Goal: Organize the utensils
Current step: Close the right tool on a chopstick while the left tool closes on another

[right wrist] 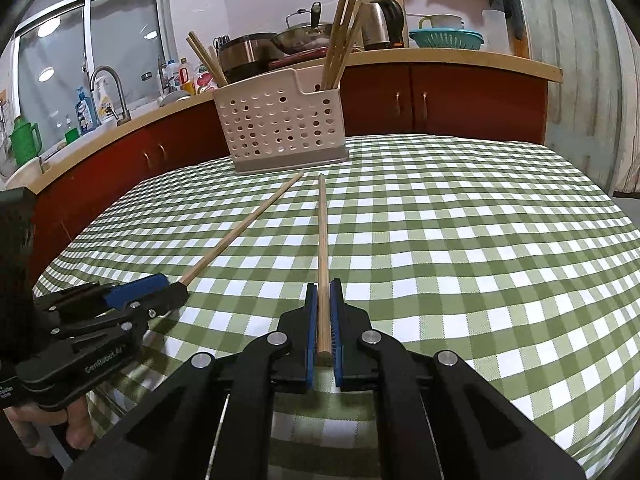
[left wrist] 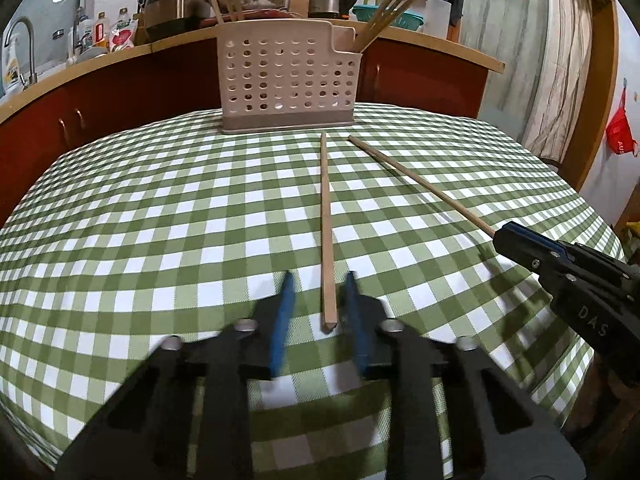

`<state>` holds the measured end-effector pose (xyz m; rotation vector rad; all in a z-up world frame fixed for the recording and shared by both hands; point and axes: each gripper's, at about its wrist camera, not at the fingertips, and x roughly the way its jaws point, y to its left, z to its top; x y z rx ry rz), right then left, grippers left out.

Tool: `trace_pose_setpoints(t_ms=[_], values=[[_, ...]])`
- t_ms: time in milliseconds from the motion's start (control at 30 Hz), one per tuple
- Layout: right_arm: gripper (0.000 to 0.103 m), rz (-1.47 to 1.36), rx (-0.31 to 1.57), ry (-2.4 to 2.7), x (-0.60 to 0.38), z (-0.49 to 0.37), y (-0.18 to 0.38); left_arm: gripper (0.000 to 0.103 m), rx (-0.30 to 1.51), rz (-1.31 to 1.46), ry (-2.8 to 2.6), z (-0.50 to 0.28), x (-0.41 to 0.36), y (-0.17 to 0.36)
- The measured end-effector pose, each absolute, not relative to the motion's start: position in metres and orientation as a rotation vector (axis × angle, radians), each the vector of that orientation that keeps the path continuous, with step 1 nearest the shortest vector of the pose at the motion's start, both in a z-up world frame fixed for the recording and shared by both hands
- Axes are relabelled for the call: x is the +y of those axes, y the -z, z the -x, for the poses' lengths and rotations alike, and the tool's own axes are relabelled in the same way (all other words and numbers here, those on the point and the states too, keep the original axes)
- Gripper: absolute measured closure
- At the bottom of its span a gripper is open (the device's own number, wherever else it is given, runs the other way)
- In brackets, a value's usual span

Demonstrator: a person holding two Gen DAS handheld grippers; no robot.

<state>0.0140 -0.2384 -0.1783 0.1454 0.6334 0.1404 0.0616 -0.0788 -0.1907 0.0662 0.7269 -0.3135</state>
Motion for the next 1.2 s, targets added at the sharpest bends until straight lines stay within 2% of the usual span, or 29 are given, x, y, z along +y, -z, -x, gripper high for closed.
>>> trace_pose_setpoints(t_ms=[33,300,1200], values=[[0.096,-0.147,0.634,-0.141,-0.239,-0.014,0.178,0.096,0.727,-0.066,0.316,-0.062,-0.079,0.191],[0.096,-0.148,0.611,-0.146,-0.241,-0.011,0.171,0.097,0.679,-0.074,0.318,-0.053,-0.072,0.182],[0.096,-0.076,0.371,-0.165,-0.235,0.015,0.092,0.097,0.407,0.026,0.241,-0.023,-0.016,0.076]])
